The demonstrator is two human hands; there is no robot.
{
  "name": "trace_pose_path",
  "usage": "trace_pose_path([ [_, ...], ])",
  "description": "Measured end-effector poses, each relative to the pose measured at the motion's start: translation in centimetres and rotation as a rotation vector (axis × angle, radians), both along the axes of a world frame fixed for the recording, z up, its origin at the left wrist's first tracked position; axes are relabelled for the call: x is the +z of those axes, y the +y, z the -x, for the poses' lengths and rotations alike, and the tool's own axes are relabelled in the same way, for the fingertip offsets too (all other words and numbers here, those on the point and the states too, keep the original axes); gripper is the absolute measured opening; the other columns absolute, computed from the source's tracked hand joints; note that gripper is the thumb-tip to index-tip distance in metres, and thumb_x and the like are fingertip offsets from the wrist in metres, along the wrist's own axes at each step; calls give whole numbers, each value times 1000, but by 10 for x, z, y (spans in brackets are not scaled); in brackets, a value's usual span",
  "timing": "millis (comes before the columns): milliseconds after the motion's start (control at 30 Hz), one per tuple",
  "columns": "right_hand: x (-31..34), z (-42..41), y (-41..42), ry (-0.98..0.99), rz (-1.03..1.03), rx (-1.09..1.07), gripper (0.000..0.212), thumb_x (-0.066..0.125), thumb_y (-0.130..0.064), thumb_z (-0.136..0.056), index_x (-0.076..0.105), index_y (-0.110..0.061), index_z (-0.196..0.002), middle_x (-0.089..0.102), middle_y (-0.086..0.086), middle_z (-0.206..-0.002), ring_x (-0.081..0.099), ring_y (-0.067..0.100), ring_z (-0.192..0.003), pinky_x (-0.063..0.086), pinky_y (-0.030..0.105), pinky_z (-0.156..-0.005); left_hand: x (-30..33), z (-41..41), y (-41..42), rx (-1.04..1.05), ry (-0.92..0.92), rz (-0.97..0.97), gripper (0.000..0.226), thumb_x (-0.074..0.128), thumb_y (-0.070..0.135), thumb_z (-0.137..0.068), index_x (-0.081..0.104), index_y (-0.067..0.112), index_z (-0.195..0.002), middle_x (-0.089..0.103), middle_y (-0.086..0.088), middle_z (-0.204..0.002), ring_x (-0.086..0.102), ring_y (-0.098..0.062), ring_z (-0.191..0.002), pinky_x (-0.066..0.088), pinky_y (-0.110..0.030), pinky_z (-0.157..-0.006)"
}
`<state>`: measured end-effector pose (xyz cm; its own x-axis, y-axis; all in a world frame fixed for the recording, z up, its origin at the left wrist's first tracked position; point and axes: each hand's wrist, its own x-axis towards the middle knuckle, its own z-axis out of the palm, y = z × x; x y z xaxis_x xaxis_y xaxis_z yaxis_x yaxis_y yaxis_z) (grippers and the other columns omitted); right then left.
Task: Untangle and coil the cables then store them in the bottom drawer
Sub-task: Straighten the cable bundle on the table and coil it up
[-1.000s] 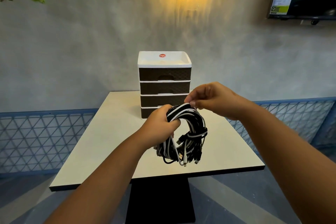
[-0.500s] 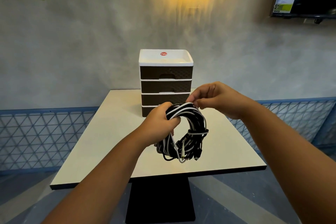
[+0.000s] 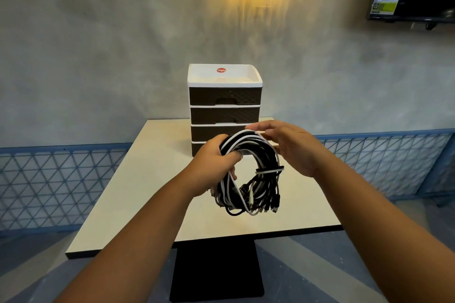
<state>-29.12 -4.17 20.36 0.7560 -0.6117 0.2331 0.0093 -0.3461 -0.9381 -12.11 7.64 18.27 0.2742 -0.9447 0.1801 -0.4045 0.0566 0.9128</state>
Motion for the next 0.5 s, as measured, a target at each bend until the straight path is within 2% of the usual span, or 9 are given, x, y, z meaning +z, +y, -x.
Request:
trace_pose_path([
  [67, -10, -3, 2, -10, -29, 10, 42, 38, -36, -92, 67, -29, -122, 63, 1, -130, 55, 23, -125, 39, 52, -109, -3, -6, -4, 3, 32, -4, 17, 58, 20, -89, 60, 25, -105, 61, -1, -68, 65, -17, -60, 58, -55, -77],
  [133, -18, -9, 6, -14, -77, 9, 44, 37, -47, -94, 63, -34, -126, 62, 0, -132, 54, 23, -127, 38, 55, -110, -5, -11, -6, 2, 51, -12, 15, 58, 18, -90, 60, 24, -104, 61, -1, -66, 65, -17, -60, 58, -55, -78],
  [267, -30, -22, 11, -11, -45, -75, 46, 32, -57, -99, 59, -38, -131, 61, -6, -132, 53, 16, -127, 38, 50, -112, -11, -24, -12, -10, 98, -29, 14, 57, 17, -91, 60, 19, -104, 59, -3, -63, 64, -18, -57, 57, -56, -79],
  [367, -41, -33, 10, -6, -58, -109, 55, 34, -68, -92, 57, -39, -132, 60, -5, -134, 51, 19, -130, 35, 53, -113, -14, -37, -18, -24, 149, -43, 17, 58, 19, -91, 60, 19, -109, 59, -2, -61, 62, -17, -57, 57, -56, -80],
  [500, -59, -43, 11, -79, -236, -155, 69, 41, -78, -79, 60, -35, -130, 64, -2, -129, 55, 21, -126, 40, 49, -109, -17, -52, -26, -30, 187, -50, 15, 57, 17, -93, 59, 18, -107, 57, -4, -61, 61, -18, -56, 58, -52, -80],
])
